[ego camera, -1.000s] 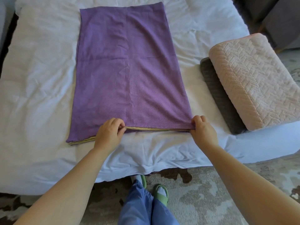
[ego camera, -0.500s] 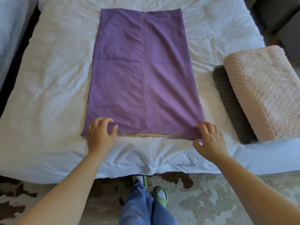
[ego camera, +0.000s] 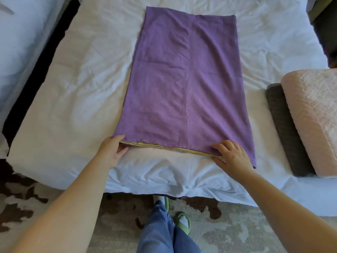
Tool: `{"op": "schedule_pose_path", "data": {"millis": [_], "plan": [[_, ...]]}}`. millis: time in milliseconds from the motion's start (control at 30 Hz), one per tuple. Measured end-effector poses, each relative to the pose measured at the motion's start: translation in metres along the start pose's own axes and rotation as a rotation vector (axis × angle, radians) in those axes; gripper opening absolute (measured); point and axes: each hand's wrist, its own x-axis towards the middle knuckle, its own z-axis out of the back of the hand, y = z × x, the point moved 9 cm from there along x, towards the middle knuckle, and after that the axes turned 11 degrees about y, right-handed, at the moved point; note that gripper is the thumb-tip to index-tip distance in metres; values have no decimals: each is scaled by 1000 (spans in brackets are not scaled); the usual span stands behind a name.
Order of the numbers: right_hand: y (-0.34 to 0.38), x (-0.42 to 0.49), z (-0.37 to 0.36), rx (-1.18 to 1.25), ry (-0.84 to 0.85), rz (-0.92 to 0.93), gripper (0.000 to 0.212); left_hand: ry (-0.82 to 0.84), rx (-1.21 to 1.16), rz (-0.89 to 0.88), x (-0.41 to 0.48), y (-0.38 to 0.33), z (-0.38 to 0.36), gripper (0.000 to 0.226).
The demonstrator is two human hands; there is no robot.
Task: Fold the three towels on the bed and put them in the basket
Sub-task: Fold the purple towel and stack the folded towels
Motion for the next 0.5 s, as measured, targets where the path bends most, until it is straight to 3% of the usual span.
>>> {"op": "schedule_pose_path", "data": {"millis": [100,233,333,500], "plan": [[6,4,-3,-18,33,-5,38,41,-115,-17,2,-3,-4,4],[11,8,-1,-13,29,-10,22,-80,-102,-116,5,-13,10,11],[16,8,2,43,41,17,14,-150,82,-213,-2,-25,32,9],[29,12,-12,52,160,51,14,-218,482,-247,-10,-18,59,37]]}}
